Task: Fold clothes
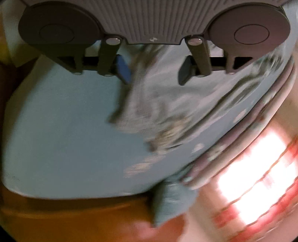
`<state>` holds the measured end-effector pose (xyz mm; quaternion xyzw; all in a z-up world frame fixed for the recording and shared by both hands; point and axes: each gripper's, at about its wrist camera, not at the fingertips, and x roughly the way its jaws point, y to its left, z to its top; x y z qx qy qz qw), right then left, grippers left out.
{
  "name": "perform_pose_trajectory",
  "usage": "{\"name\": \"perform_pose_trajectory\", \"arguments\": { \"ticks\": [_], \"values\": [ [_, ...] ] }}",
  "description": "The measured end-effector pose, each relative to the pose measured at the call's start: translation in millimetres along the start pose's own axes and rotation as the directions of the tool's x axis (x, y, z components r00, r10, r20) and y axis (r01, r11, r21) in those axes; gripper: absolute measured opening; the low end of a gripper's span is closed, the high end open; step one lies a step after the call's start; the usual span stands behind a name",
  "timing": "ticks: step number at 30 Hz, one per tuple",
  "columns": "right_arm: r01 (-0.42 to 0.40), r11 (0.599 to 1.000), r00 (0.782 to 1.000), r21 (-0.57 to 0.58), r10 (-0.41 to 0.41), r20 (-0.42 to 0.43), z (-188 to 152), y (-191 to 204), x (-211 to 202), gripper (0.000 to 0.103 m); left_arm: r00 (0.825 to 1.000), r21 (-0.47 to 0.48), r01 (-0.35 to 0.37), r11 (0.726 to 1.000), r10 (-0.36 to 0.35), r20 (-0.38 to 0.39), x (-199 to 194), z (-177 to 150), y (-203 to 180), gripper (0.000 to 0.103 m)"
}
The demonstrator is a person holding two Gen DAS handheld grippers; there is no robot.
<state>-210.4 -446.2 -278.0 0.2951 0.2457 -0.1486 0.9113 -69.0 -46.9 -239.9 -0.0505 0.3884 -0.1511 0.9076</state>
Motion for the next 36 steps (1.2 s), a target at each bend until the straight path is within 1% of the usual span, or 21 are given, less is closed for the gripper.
{"name": "perform_pose_trajectory", "arguments": {
  "ticks": [2,4,7,8,10,12,13,14,16,19,21,23,25,27,29,30,31,32,33,35,36],
  "values": [
    [-0.051,0.991,0.998,-0.122,0.047,-0.035,-7,35,4,0.071,0.999,-0.02,-0.018,1.0,0.019,0.029,0,10,8,0.078],
    [-0.075,0.966,0.996,-0.247,0.061,-0.065,-17,69,14,0.077,0.998,-0.038,-0.035,0.999,0.037,0.054,1,16,19,0.082],
    [-0.084,0.896,0.995,-0.436,0.048,-0.093,-41,115,34,0.077,0.993,-0.048,-0.082,0.995,0.086,0.079,3,16,38,0.082],
    [-0.088,0.864,0.994,-0.495,0.045,-0.099,-52,129,42,0.077,0.99,-0.047,-0.107,0.993,0.111,0.082,5,15,44,0.082],
    [-0.068,0.816,0.993,-0.574,0.0,-0.118,-71,147,51,0.077,0.978,-0.046,-0.188,0.981,0.192,0.087,9,13,58,0.082],
    [-0.061,0.791,0.986,-0.609,-0.045,-0.158,-88,154,56,0.082,0.957,-0.035,-0.268,0.963,0.27,0.108,10,13,69,0.083],
    [-0.049,0.793,0.99,-0.608,-0.043,-0.136,-96,151,52,0.092,0.946,-0.03,-0.3,0.954,0.301,0.118,9,14,74,0.083],
    [-0.044,0.799,0.989,-0.599,-0.049,-0.138,-102,147,44,0.103,0.939,-0.031,-0.318,0.948,0.319,0.125,6,14,79,0.085],
    [-0.053,0.803,0.99,-0.594,-0.037,-0.138,-111,142,37,0.103,0.933,-0.05,-0.324,0.945,0.328,0.147,-2,15,92,0.089],
    [-0.052,0.805,0.989,-0.59,-0.043,-0.145,-111,140,33,0.103,0.936,-0.095,-0.303,0.948,0.315,0.158,-15,15,112,0.09],
    [-0.017,0.82,0.985,-0.572,-0.085,-0.151,-104,150,31,0.102,0.934,-0.128,-0.298,0.946,0.316,0.166,-23,15,123,0.09],
    [-0.06,0.822,0.991,-0.566,-0.017,-0.129,-103,167,26,0.102,0.931,-0.16,-0.295,0.942,0.321,0.175,-31,15,133,0.09],
    [-0.117,0.789,0.991,-0.604,0.049,-0.128,-107,192,25,0.102,0.924,-0.194,-0.3,0.934,0.335,0.183,-37,15,143,0.09],
    [-0.161,0.743,0.986,-0.65,0.092,-0.138,-118,216,32,0.092,0.922,-0.22,-0.304,0.927,0.344,0.178,-40,16,150,0.09],
    [-0.188,0.692,0.982,-0.697,0.122,-0.145,-132,238,40,0.076,0.918,-0.235,-0.311,0.921,0.355,0.175,-42,17,155,0.09],
    [-0.199,0.665,0.98,-0.719,0.135,-0.146,-141,247,44,0.071,0.916,-0.239,-0.314,0.919,0.359,0.176,-44,17,157,0.09],
    [-0.219,0.638,0.976,-0.738,0.143,-0.167,-149,255,49,0.062,0.915,-0.241,-0.316,0.918,0.362,0.178,-45,16,158,0.09],
    [-0.236,0.624,0.972,-0.745,0.139,-0.191,-156,260,55,0.061,0.914,-0.242,-0.317,0.917,0.364,0.18,-46,16,160,0.09],
    [-0.249,0.616,0.968,-0.747,0.125,-0.219,-162,264,60,0.06,0.913,-0.245,-0.319,0.916,0.366,0.181,-47,16,161,0.09],
    [-0.24,0.637,0.97,-0.733,0.129,-0.206,-169,262,58,0.061,0.912,-0.252,-0.319,0.914,0.368,0.182,-50,15,165,0.09],
    [-0.25,0.659,0.967,-0.71,0.13,-0.219,-168,258,55,0.061,0.912,-0.258,-0.317,0.913,0.368,0.181,-50,15,167,0.09]
  ]
}}
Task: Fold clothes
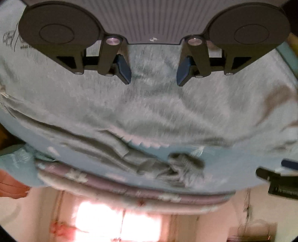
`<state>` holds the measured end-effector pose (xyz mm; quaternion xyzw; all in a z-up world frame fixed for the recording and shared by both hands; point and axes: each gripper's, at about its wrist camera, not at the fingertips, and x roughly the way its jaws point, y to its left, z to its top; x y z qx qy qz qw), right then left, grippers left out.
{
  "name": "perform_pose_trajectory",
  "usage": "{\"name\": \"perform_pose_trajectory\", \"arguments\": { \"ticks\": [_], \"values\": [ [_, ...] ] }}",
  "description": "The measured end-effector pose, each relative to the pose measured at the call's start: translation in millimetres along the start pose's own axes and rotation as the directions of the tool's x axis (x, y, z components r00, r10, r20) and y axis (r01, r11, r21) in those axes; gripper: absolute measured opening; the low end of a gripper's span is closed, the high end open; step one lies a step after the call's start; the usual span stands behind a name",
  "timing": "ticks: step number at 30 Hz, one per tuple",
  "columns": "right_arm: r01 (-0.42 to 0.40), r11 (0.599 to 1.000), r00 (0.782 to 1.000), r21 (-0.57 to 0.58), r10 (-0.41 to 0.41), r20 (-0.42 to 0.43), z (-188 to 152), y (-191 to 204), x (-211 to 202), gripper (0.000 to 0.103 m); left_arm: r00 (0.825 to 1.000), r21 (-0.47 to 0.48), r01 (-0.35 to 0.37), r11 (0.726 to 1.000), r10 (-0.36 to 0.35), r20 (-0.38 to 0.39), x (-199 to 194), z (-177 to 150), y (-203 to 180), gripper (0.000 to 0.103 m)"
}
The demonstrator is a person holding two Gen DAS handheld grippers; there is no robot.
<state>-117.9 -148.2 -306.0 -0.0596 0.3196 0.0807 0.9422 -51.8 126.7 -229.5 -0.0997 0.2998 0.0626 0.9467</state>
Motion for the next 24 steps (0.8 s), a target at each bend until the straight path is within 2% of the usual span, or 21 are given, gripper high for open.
{"name": "perform_pose_trajectory", "arguments": {
  "ticks": [2,5,9,12,14,16,17,21,24],
  "values": [
    [-0.034,0.999,0.999,0.016,0.034,-0.032,-4,-2,-8,0.065,1.0,-0.021,0.002,1.0,-0.002,-0.002,0,1,5,0.09],
    [-0.051,0.998,0.996,-0.041,0.048,-0.073,6,0,-10,0.065,1.0,-0.043,0.002,0.999,-0.003,-0.006,0,2,12,0.09],
    [-0.076,0.996,0.997,-0.055,0.076,0.005,54,1,-4,0.064,1.0,-0.07,-0.004,0.998,0.004,0.004,-4,4,21,0.09],
    [-0.092,0.993,0.996,-0.074,0.092,0.004,87,9,24,0.055,1.0,-0.098,-0.008,0.995,0.009,0.009,-6,6,30,0.093],
    [-0.11,0.991,0.993,-0.073,0.106,-0.058,98,16,53,0.043,1.0,-0.11,-0.015,0.994,0.016,0.01,-6,7,35,0.094],
    [-0.099,0.993,0.989,-0.07,0.09,-0.114,100,21,80,0.041,1.0,-0.124,-0.023,0.992,0.025,0.009,-6,7,40,0.094],
    [-0.093,0.993,0.986,-0.069,0.082,-0.142,101,24,94,0.041,1.0,-0.131,-0.026,0.991,0.027,0.008,-5,7,42,0.094],
    [-0.097,0.995,0.987,-0.03,0.093,-0.127,107,21,115,0.045,0.999,-0.154,-0.04,0.987,0.041,0.0,-3,7,49,0.094],
    [-0.074,0.997,0.985,0.011,0.075,-0.157,113,21,110,0.047,0.999,-0.164,-0.049,0.985,0.048,-0.01,-2,7,51,0.094]
  ]
}}
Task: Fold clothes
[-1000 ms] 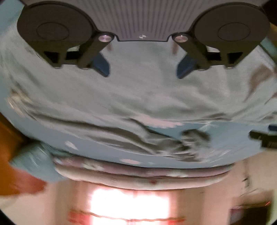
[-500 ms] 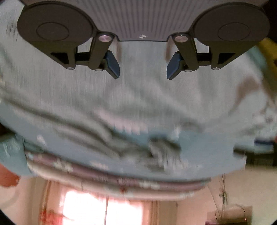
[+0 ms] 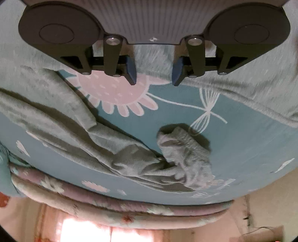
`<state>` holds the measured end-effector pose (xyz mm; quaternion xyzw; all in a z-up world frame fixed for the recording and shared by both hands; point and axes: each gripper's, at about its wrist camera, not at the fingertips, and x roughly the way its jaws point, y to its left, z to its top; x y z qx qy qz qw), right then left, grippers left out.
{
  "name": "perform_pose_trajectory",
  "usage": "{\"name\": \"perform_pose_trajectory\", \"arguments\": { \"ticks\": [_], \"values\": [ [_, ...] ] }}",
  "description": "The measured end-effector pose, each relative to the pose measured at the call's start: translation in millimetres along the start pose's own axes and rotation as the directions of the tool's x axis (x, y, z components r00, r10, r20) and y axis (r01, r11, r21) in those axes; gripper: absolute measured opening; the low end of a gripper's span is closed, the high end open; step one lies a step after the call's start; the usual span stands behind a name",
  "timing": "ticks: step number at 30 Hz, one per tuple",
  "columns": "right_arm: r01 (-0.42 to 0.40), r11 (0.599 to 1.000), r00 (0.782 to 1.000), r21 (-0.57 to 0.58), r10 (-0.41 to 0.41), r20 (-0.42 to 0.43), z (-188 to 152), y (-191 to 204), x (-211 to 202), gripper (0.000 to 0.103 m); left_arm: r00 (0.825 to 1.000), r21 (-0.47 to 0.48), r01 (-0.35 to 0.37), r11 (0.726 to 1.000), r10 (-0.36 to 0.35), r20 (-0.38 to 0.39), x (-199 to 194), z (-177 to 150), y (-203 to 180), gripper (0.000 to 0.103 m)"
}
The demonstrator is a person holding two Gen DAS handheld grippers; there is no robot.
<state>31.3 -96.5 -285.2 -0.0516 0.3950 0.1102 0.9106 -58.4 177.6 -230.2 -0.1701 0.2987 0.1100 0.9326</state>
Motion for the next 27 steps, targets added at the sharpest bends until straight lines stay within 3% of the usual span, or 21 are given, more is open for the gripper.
{"name": "perform_pose_trajectory", "arguments": {
  "ticks": [4,8,12,16,18,22,27],
  "values": [
    [-0.076,0.995,0.995,-0.063,0.08,0.061,0,27,-27,0.049,1.0,0.011,-0.011,1.0,0.011,0.009,-2,1,-3,0.094],
    [-0.186,0.976,0.982,-0.109,0.189,0.019,0,66,-23,0.049,0.999,0.012,-0.03,0.999,0.03,0.018,-5,2,-1,0.094],
    [-0.192,0.974,0.981,-0.116,0.193,-0.007,3,95,7,0.049,1.0,-0.007,-0.021,1.0,0.021,0.016,-5,3,7,0.094],
    [-0.143,0.981,0.988,-0.133,0.149,0.034,12,104,22,0.057,1.0,-0.041,0.009,0.999,-0.008,0.016,-6,5,16,0.094],
    [-0.132,0.984,0.99,-0.12,0.136,0.022,19,103,23,0.057,1.0,-0.04,0.0,0.999,0.001,0.021,-8,6,17,0.1],
    [-0.165,0.981,0.986,-0.099,0.168,0.025,15,96,-11,0.06,0.999,-0.02,-0.031,0.999,0.032,0.022,-9,7,14,0.101],
    [-0.256,0.952,0.966,-0.166,0.259,-0.003,-28,104,-56,0.065,0.999,-0.015,-0.045,0.999,0.045,0.026,-12,8,14,0.101]
  ]
}}
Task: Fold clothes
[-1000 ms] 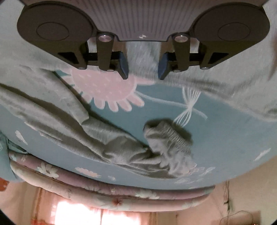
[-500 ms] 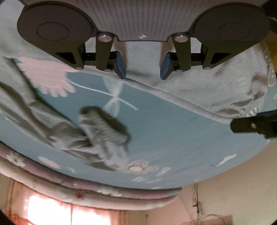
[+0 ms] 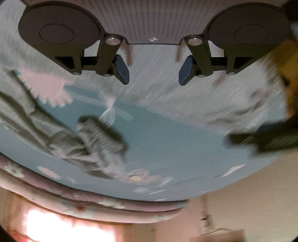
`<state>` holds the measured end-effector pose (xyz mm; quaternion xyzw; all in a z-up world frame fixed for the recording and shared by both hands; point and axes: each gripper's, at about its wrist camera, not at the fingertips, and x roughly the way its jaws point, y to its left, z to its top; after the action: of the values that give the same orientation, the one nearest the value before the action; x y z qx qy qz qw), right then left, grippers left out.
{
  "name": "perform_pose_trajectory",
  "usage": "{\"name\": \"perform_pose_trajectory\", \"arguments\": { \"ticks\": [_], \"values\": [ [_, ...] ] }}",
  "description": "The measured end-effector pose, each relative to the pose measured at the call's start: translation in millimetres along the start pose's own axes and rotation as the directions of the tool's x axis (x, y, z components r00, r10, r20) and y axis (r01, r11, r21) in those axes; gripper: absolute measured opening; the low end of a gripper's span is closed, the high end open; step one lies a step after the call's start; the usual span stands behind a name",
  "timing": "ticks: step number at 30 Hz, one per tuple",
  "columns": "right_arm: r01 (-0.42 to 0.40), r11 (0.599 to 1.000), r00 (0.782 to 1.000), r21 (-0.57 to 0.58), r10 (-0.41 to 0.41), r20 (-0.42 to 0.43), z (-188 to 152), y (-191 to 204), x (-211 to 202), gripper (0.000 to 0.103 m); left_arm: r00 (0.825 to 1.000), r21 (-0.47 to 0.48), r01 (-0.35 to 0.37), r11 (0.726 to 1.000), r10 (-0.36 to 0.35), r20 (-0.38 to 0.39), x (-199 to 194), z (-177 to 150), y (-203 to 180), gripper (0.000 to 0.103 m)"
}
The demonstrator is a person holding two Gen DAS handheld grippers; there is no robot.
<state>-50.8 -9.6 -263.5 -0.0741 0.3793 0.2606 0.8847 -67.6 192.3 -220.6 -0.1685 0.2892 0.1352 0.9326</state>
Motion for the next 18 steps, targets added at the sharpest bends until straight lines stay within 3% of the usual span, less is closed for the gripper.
{"name": "perform_pose_trajectory", "arguments": {
  "ticks": [3,6,8,10,12,15,18],
  "values": [
    [0.003,0.996,1.0,-0.088,-0.002,0.013,-22,25,-10,0.067,1.0,0.006,-0.012,1.0,0.012,0.011,-4,1,2,0.102],
    [-0.01,0.988,0.999,-0.151,0.003,-0.046,-42,45,-4,0.068,0.999,0.007,-0.025,1.0,0.025,0.024,-8,3,4,0.102],
    [0.007,0.983,1.0,-0.185,-0.011,-0.021,-52,53,-6,0.07,0.999,0.003,-0.031,1.0,0.031,0.031,-10,4,7,0.102],
    [0.027,0.981,0.999,-0.192,-0.03,-0.017,-49,56,-11,0.07,0.998,-0.003,-0.04,0.999,0.04,0.038,-12,6,10,0.102],
    [0.015,0.987,0.999,-0.161,-0.008,0.045,-43,58,-23,0.07,0.998,-0.01,-0.053,0.999,0.054,0.046,-14,7,14,0.102],
    [-0.057,0.983,0.995,-0.173,0.069,0.068,-37,70,-28,0.07,0.995,-0.02,-0.081,0.997,0.082,0.059,-19,11,21,0.102],
    [-0.062,0.975,0.995,-0.215,0.077,0.06,-39,85,-15,0.07,0.992,-0.032,-0.103,0.994,0.105,0.077,-26,13,29,0.102]
  ]
}}
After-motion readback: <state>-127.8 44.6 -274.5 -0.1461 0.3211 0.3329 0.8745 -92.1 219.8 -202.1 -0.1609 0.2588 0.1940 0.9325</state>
